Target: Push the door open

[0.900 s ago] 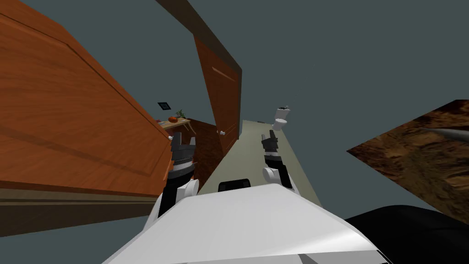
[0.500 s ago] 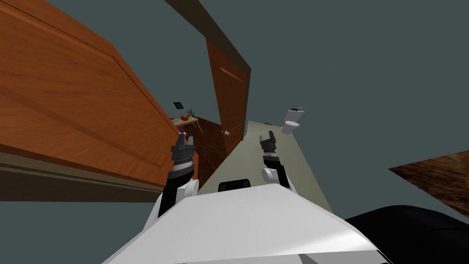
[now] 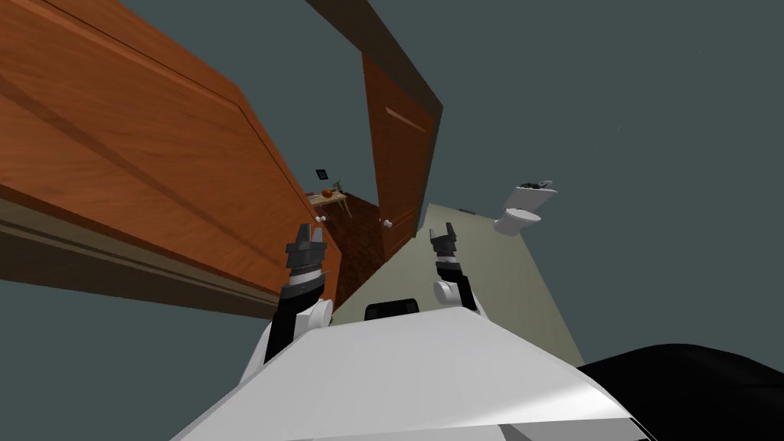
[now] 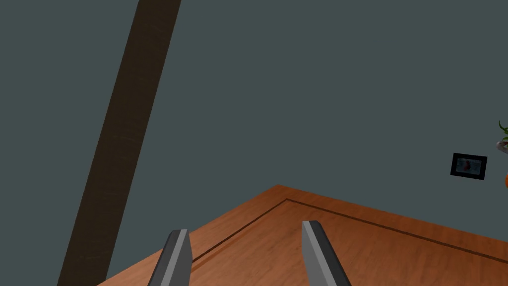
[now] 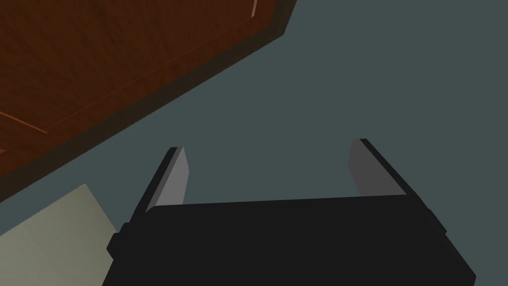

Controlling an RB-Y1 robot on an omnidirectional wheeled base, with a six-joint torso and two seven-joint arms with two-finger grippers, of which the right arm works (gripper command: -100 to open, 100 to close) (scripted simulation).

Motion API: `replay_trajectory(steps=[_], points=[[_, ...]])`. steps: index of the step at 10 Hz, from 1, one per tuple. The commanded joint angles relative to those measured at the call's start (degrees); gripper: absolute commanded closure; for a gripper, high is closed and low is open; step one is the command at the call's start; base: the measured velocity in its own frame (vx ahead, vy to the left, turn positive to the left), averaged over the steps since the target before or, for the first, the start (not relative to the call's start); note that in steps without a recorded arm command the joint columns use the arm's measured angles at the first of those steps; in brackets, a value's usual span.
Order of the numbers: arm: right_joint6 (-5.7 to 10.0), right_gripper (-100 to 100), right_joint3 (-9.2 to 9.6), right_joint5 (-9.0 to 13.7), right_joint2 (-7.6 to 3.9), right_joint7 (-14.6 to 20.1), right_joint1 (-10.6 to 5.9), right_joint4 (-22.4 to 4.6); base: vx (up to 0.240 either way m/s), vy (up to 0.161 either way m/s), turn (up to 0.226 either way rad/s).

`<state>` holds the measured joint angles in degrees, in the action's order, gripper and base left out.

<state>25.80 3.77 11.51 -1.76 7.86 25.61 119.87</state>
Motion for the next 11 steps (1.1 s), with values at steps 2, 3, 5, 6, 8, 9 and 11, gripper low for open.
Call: replay_trajectory(steps=[2,3,5,6,8,9,11], points=[[1.54,-100,0.51,1.92,-0.66,1.74,-0.81,-2.66,0.067,-0.078,0.217],[2.1,-100,0.78,2.6,-0.84,2.33,-1.04,-3.6,0.062,-0.055,0.201],[3.36,-100,1.38,4.13,-1.17,3.65,-1.56,-5.7,0.062,-0.061,0.177],[3.98,-100,1.68,4.89,-1.33,4.31,-1.82,-6.76,0.062,-0.074,0.235],[5.24,-100,2.28,6.41,-1.66,5.64,-2.34,-8.87,0.063,-0.071,0.22],[5.94,-100,2.61,7.26,-1.78,6.37,-2.63,-10.03,0.051,-0.088,0.219],[7.33,-100,3.28,8.94,-2.03,7.83,-3.21,-12.35,0.052,-0.082,0.199]])
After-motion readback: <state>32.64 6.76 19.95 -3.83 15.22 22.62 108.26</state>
